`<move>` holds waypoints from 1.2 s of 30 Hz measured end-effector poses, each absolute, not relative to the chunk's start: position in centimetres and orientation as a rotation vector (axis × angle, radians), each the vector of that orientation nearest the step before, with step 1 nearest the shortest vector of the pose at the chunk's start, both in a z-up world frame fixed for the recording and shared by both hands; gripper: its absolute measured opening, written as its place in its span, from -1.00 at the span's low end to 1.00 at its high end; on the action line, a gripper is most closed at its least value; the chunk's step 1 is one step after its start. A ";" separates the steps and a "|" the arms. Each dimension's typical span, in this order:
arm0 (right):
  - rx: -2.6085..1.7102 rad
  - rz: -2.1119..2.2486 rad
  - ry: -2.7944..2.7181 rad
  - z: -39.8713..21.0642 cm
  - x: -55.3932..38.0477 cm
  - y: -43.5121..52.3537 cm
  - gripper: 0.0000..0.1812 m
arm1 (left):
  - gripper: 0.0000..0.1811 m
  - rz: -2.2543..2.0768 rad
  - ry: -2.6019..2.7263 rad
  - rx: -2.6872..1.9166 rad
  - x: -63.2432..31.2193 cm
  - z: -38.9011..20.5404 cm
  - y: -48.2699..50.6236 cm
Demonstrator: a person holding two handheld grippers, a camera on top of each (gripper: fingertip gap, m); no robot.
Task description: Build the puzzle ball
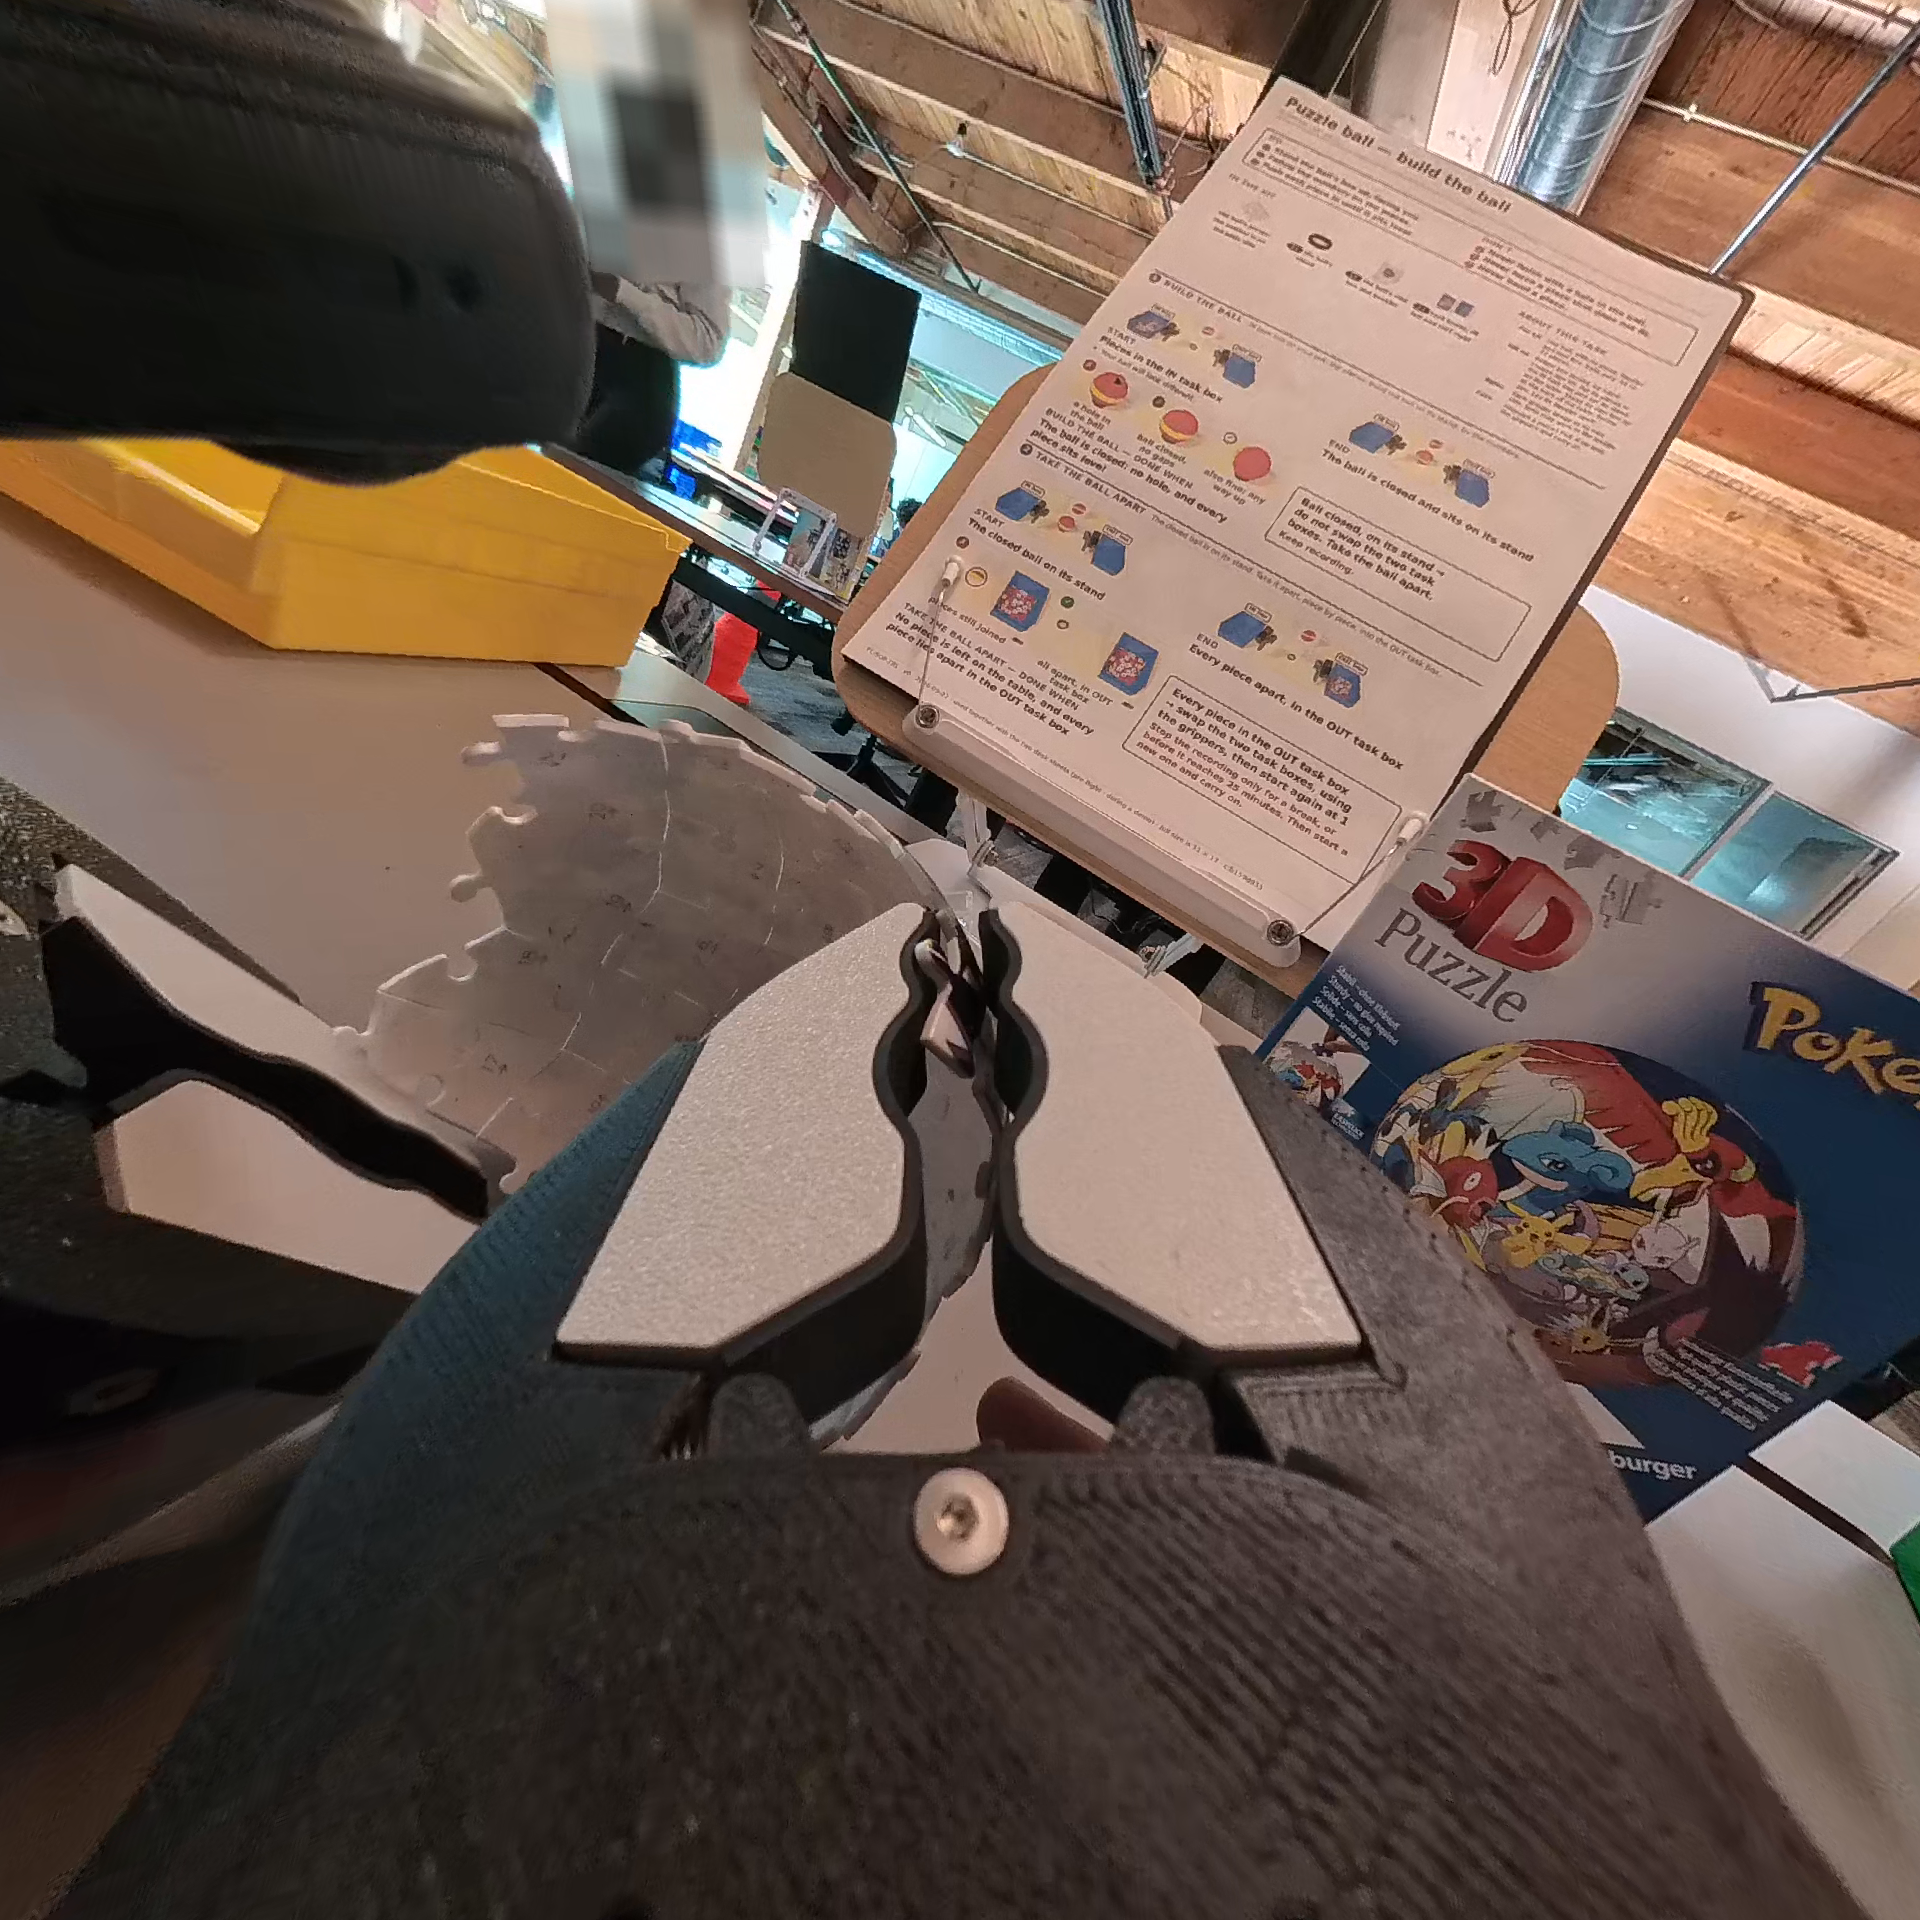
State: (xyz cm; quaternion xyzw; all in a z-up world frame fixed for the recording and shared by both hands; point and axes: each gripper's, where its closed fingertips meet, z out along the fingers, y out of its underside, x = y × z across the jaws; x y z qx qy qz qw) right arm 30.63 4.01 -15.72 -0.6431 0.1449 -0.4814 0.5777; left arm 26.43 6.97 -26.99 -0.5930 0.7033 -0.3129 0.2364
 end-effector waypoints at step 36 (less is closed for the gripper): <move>-1.485 -1.096 0.369 -15.7 30.6 4.0 -0.91 | -1.00 -0.770 1.860 -1.654 28.6 -27.2 7.2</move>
